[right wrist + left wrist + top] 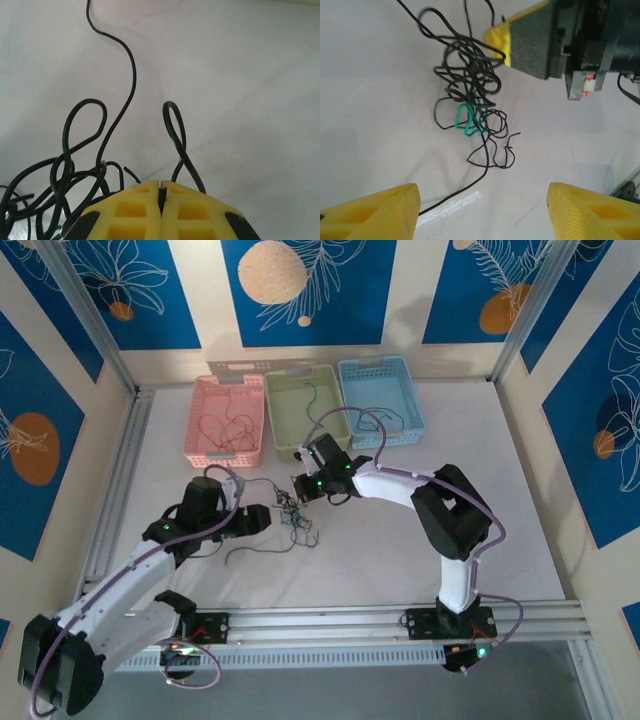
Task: Untangle the cables
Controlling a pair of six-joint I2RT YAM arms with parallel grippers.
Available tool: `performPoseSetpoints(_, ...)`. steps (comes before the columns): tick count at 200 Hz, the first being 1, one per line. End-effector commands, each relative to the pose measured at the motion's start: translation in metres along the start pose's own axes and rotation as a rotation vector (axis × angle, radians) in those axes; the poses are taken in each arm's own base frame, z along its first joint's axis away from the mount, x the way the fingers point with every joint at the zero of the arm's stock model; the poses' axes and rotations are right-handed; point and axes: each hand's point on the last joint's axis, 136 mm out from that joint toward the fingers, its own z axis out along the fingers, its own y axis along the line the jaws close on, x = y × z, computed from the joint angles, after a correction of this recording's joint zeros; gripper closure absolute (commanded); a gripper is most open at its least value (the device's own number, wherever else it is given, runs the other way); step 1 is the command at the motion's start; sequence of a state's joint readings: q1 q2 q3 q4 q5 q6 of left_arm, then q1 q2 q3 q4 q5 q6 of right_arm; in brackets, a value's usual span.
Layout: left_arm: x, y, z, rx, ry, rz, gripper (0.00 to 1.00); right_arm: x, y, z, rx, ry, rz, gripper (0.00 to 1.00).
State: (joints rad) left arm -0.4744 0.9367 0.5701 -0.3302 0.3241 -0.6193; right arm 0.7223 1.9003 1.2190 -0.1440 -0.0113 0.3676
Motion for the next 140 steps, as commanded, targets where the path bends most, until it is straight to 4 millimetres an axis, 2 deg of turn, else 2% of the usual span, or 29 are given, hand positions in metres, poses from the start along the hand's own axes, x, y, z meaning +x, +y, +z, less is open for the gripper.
performPoseSetpoints(1,-0.013,-0.019,0.008,0.019,-0.010,0.085,0.32,-0.002,0.003,0.007,-0.040,0.001,0.021,1.00)
performPoseSetpoints(41,-0.018,-0.010,0.034,-0.105,0.049,0.193,0.33,0.000,-0.003,0.008,-0.049,0.003,0.045,1.00)
performPoseSetpoints(82,-0.029,-0.005,0.061,-0.140,0.086,0.244,0.34,-0.001,-0.006,0.010,-0.048,0.006,0.055,1.00)
performPoseSetpoints(113,-0.036,0.011,0.073,-0.222,0.101,0.283,0.35,0.000,-0.007,0.010,-0.050,0.008,0.059,1.00)
performPoseSetpoints(140,-0.043,0.011,0.080,-0.228,0.094,0.313,0.34,0.000,-0.006,0.011,-0.051,0.009,0.058,1.00)
